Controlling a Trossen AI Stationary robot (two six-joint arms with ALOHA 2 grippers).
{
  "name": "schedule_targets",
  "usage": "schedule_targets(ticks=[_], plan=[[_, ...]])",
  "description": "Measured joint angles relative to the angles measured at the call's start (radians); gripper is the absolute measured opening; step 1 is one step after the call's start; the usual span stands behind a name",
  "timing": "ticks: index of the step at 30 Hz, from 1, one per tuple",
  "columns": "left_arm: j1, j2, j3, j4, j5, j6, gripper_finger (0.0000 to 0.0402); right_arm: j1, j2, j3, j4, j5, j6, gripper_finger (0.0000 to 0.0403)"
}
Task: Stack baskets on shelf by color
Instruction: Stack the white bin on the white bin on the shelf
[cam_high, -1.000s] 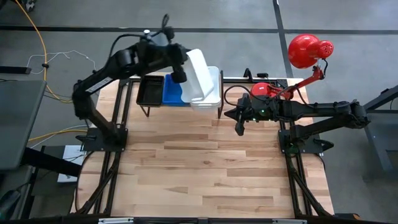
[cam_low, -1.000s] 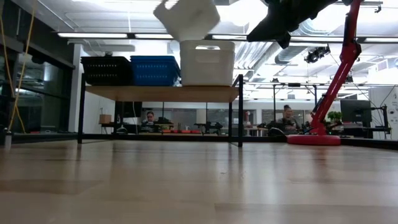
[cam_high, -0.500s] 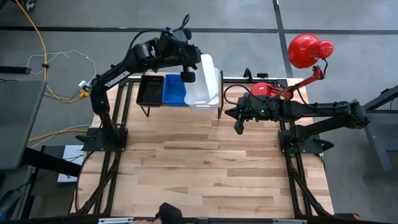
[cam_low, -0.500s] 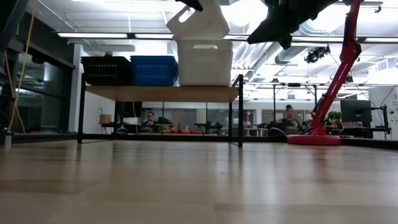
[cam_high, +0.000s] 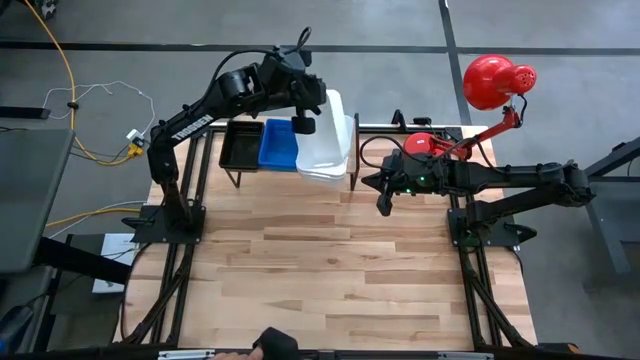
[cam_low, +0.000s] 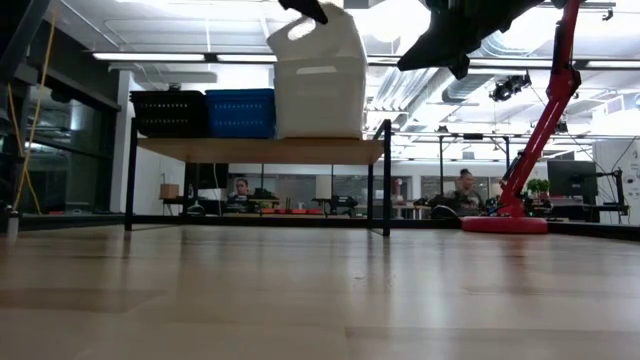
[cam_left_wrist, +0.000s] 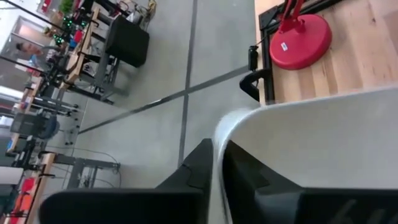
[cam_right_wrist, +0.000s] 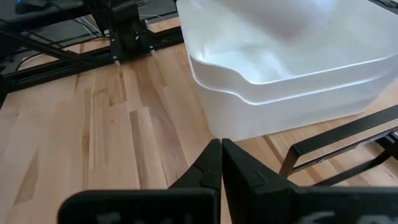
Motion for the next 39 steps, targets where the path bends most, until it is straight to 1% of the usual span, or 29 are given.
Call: schedule_targets(ticks=[5, 10, 15, 20, 26, 31, 34, 36, 39], plan=[[-0.006, 0.0, 0.0, 0.0, -0.001, 0.011, 0.0062, 0.0, 0.0, 0.0, 0.0, 0.004, -0.001, 0.0], [-0.013, 0.0, 0.0, 0.001, -0.002, 0.011, 0.0106, 0.0, 0.0, 0.0, 0.0, 0.055, -0.003, 0.0], [-0.031, -0.002, 0.0, 0.002, -0.036, 0.01, 0.013, 0.0, 0.0, 0.0, 0.001, 0.101, 0.002, 0.0], [-0.057, -0.009, 0.001, 0.001, -0.084, 0.018, 0.0133, -0.003, 0.0, 0.0, 0.021, 0.118, 0.003, 0.0], [-0.077, -0.01, 0.016, -0.006, -0.099, 0.016, 0.0132, -0.002, 0.0, 0.0, 0.03, 0.129, 0.004, 0.0], [-0.098, -0.018, 0.016, -0.007, -0.162, 0.03, 0.0132, -0.002, 0.0, 0.0, 0.031, 0.134, -0.002, 0.0], [-0.118, -0.039, 0.016, -0.007, -0.205, 0.041, 0.0131, -0.002, 0.0, 0.0, 0.032, 0.187, -0.004, 0.0], [-0.123, -0.061, 0.016, -0.007, -0.209, 0.033, 0.0131, -0.009, 0.0, 0.0, 0.04, 0.239, -0.033, 0.0], [-0.149, -0.106, 0.016, -0.003, -0.213, 0.004, 0.0131, -0.03, 0.0, 0.0, 0.04, 0.27, -0.075, 0.0]])
